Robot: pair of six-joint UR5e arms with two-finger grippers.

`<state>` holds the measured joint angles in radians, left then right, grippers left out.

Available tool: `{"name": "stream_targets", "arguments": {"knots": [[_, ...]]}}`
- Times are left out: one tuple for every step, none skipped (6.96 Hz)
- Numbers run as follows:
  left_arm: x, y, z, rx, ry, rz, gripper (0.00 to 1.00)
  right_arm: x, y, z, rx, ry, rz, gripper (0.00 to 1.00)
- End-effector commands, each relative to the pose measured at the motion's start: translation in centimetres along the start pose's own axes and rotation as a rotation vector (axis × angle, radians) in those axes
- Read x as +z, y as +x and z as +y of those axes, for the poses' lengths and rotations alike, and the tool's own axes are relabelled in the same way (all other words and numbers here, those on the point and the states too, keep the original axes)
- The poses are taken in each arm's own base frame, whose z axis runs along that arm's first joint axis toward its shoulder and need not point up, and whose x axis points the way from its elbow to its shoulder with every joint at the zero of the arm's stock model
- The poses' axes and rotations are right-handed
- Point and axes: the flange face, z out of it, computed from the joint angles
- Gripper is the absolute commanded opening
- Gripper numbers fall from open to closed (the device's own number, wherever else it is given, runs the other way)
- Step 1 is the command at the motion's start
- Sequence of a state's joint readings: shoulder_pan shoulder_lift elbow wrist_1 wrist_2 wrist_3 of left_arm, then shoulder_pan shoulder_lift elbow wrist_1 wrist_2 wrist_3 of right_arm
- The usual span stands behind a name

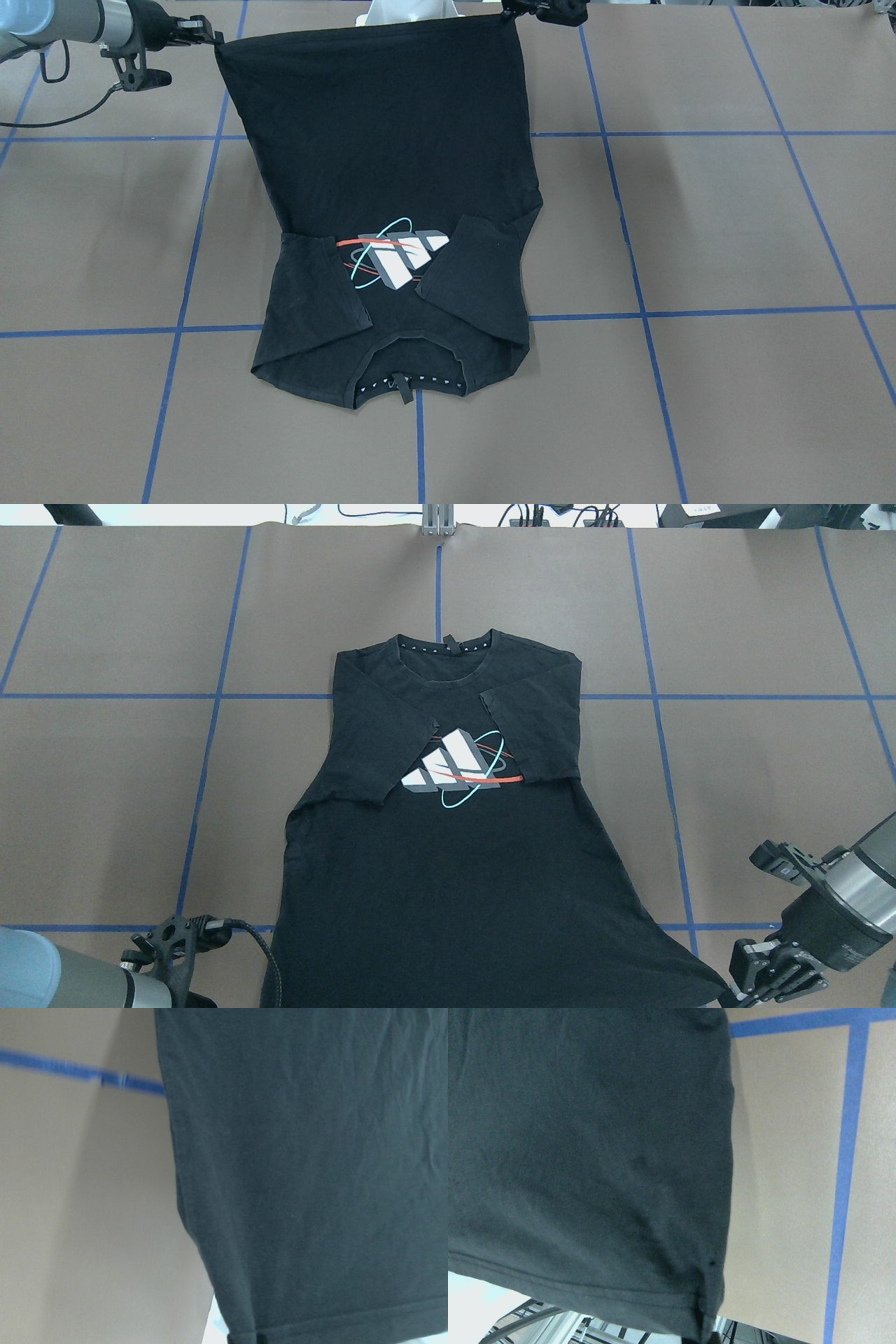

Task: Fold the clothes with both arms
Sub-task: 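Lift both hem corners and carry them over the shirt toward the collar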

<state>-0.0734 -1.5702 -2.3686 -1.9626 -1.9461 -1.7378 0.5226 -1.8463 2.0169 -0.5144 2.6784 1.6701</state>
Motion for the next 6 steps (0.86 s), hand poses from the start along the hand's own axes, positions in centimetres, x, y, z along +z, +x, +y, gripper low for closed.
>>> {"name": "stream_targets", "arguments": {"knots": [[-0.6, 0.1, 0.6, 0.004, -0.031, 0.000, 0.00, 0.6, 0.0, 0.7, 0.015, -0.023, -0.004, 0.00], [-1.1, 0.3, 0.2, -0.001, -0.035, 0.007, 0.00, 0.7, -0.2, 0.6, 0.010, -0.021, -0.007, 0.00], [-2.4, 0.3, -1.8, -0.028, -0.034, 0.013, 0.00, 1.0, -0.8, 0.3, -0.001, -0.021, -0.012, 0.00], [-3.7, 0.2, -4.4, -0.036, 0.020, 0.025, 0.00, 0.1, -1.4, -1.0, -0.010, 0.034, -0.035, 0.00], [-5.9, 0.0, -7.7, 0.005, 0.109, 0.043, 0.00, -1.4, -2.2, -2.7, -0.021, 0.084, -0.061, 0.00], [-8.0, 0.0, -10.5, 0.025, 0.189, 0.058, 0.00, -3.4, -3.4, -3.8, -0.039, 0.138, -0.095, 0.00]]}}
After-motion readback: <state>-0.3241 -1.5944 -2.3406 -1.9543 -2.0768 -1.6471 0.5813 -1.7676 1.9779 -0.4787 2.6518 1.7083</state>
